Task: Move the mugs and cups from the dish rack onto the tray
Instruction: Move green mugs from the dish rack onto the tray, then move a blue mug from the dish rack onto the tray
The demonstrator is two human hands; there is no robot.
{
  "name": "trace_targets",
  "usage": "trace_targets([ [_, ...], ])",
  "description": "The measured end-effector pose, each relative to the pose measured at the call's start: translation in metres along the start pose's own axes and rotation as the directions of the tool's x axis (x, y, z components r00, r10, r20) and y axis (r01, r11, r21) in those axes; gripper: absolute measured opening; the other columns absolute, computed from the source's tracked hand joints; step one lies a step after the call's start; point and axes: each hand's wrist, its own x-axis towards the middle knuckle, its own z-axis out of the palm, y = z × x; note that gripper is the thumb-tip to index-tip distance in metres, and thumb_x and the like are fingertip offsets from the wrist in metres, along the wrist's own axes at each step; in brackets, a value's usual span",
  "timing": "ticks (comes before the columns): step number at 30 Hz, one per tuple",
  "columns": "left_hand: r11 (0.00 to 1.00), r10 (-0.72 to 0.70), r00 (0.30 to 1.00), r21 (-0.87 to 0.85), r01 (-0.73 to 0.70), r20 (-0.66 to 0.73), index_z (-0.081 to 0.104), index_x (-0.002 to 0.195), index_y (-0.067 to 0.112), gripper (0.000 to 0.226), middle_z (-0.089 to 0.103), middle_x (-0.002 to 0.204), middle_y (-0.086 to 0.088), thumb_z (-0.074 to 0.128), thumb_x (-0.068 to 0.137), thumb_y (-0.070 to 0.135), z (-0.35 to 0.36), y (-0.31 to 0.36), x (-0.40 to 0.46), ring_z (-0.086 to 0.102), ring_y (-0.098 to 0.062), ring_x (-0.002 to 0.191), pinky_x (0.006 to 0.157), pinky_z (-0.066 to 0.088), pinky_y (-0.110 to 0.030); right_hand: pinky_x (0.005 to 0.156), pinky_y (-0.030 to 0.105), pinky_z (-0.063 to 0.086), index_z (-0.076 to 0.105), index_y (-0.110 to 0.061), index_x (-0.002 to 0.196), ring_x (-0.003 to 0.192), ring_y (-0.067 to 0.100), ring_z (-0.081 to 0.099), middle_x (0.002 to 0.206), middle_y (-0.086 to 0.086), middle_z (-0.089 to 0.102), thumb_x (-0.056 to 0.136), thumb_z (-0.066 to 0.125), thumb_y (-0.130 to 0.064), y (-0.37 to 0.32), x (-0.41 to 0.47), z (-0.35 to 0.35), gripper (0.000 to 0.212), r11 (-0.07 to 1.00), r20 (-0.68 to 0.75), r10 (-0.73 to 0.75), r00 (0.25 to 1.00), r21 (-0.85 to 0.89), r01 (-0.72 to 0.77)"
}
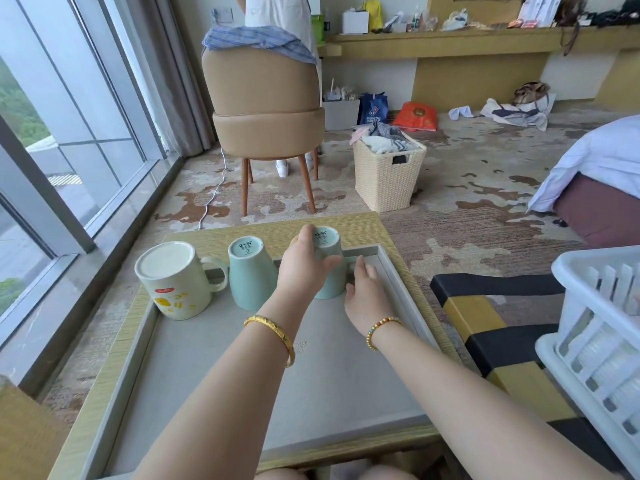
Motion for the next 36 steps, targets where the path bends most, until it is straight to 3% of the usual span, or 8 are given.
trace_targets([
  [6, 1.000, -0.001, 1.000, 0.005, 0.001, 0.003, 0.023, 0.143, 0.017, 0.072, 0.044, 0.138, -0.014, 0.064, 0.084, 0.024, 0.003, -0.001, -0.004, 0.047, -0.031, 0.119, 0.079, 0.035, -0.028, 0.105, 0.032, 0.035, 0.011, -0.009, 0.149, 0.132, 0.025, 0.041, 0.154, 0.006, 0.020, 0.095, 0.040, -0.009, 0.002, -0.007, -0.006, 0.061, 0.996, 0.037, -0.036, 0.999, 0.080, 0.033],
  [11, 0.997, 0.009, 1.000, 0.081, -0.011, 0.027, 0.000, 0.148, 0.019, 0.083, 0.033, 0.145, -0.013, 0.058, 0.088, 0.024, 0.005, -0.007, -0.049, 0.046, -0.031, 0.123, 0.087, 0.043, -0.035, 0.098, 0.031, 0.038, 0.032, -0.011, 0.140, 0.124, 0.028, 0.047, 0.147, 0.007, 0.029, 0.094, 0.039, -0.007, -0.003, -0.027, -0.012, 0.047, 0.998, 0.055, -0.049, 0.997, 0.040, 0.047],
  [17, 0.881, -0.039, 0.945, 0.457, -0.120, 0.323, 0.050, 0.115, 0.012, 0.028, 0.056, 0.118, -0.011, 0.045, 0.094, 0.030, -0.005, -0.006, -0.109, 0.054, -0.029, 0.107, 0.082, 0.045, -0.036, 0.097, 0.034, 0.044, 0.061, -0.013, 0.112, 0.111, 0.027, 0.054, 0.124, 0.008, 0.050, 0.094, 0.042, -0.011, -0.010, -0.068, -0.031, 0.026, 0.986, 0.211, -0.037, 0.977, -0.148, 0.070],
  [21, 0.851, -0.110, 0.857, 0.494, -0.181, 0.503, 0.061, 0.108, 0.007, 0.039, 0.064, 0.111, -0.011, 0.045, 0.093, 0.039, -0.024, 0.005, -0.136, 0.057, -0.028, 0.104, 0.086, 0.046, -0.036, 0.081, 0.029, 0.044, 0.069, -0.010, 0.097, 0.092, 0.024, 0.058, 0.101, 0.012, 0.067, 0.091, 0.051, -0.022, -0.021, -0.102, -0.043, 0.022, 0.981, 0.431, -0.030, 0.902, -0.160, 0.109],
  [27, 0.850, -0.148, 0.801, 0.489, -0.197, 0.580, 0.066, 0.112, 0.008, 0.032, 0.064, 0.118, -0.010, 0.050, 0.092, 0.028, -0.042, 0.009, -0.161, 0.058, -0.025, 0.108, 0.094, 0.045, -0.032, 0.055, 0.023, 0.034, 0.052, -0.024, 0.053, 0.057, 0.011, 0.042, 0.056, -0.005, 0.046, 0.088, 0.057, -0.032, -0.024, -0.134, -0.056, 0.036, 0.994, 0.534, 0.017, 0.845, -0.103, 0.045],
  [29, 0.875, -0.135, 0.809, 0.452, -0.174, 0.572, 0.067, 0.110, 0.008, 0.031, 0.065, 0.116, -0.010, 0.053, 0.091, 0.027, -0.046, 0.008, -0.166, 0.058, -0.023, 0.102, 0.093, 0.045, -0.032, 0.062, 0.023, 0.040, 0.065, -0.022, 0.064, 0.065, 0.011, 0.051, 0.066, -0.003, 0.058, 0.087, 0.059, -0.033, -0.023, -0.141, -0.058, 0.027, 0.995, 0.545, 0.018, 0.838, -0.088, 0.036],
  [32, 0.897, -0.134, 0.807, 0.417, -0.149, 0.575, 0.068, 0.109, 0.010, 0.030, 0.067, 0.114, -0.008, 0.057, 0.088, 0.029, -0.051, 0.007, -0.169, 0.059, -0.022, 0.104, 0.092, 0.045, -0.030, 0.089, 0.025, 0.045, 0.070, -0.010, 0.109, 0.102, 0.019, 0.062, 0.109, 0.006, 0.069, 0.087, 0.061, -0.031, -0.022, -0.149, -0.060, 0.031, 0.992, 0.564, 0.011, 0.826, -0.108, 0.060],
  [36, 0.912, -0.129, 0.801, 0.388, -0.136, 0.585, 0.070, 0.106, 0.012, 0.028, 0.069, 0.111, -0.007, 0.063, 0.085, 0.028, -0.054, 0.002, -0.172, 0.061, -0.022, 0.104, 0.090, 0.045, -0.027, 0.094, 0.024, 0.043, 0.067, -0.011, 0.115, 0.110, 0.019, 0.060, 0.118, 0.007, 0.067, 0.086, 0.064, -0.028, -0.018, -0.153, -0.057, 0.034, 0.995, 0.553, -0.002, 0.833, -0.079, 0.055],
])
